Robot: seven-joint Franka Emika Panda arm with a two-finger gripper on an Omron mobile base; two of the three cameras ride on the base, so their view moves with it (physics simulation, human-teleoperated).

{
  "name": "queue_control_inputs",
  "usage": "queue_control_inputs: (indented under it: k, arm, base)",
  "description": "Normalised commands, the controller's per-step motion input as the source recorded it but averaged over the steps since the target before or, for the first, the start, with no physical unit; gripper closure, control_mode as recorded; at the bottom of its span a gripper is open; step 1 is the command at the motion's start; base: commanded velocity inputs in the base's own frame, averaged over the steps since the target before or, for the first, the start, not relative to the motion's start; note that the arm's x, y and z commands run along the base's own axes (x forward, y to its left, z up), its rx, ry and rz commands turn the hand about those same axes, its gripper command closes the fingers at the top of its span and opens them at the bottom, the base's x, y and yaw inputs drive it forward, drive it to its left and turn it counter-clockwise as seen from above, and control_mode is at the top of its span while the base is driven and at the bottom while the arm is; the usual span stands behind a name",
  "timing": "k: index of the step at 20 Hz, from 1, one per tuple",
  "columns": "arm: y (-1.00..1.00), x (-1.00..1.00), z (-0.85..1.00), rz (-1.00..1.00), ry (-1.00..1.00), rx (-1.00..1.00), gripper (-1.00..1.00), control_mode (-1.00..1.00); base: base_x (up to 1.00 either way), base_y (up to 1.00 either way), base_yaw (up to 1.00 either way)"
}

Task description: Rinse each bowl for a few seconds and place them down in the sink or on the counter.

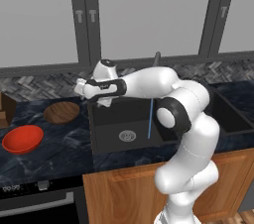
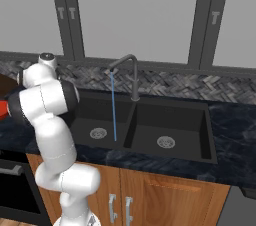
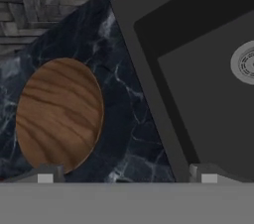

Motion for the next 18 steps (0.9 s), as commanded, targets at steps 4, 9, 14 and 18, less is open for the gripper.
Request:
queue_control_inputs:
  k: [4,9,14,18]
  arm:
    - [0.12,0.03,-0.17,-0.01,0.0,0.0,-1.0,-1.0]
    - [0.11,0.04,-0.19,-0.01,0.0,0.01,-1.0,-1.0]
    - [0.14,0.08,-0.18,-0.01,0.0,0.01,-1.0,-1.0]
    - [0.13,0.14,-0.19,-0.01,0.0,0.03,-1.0,-1.0]
  base:
    - [0.0,0.0,0.0]
    - [0.0,0.0,0.0]
    - [0.0,0.0,0.0]
    - [0.0,0.0,0.0]
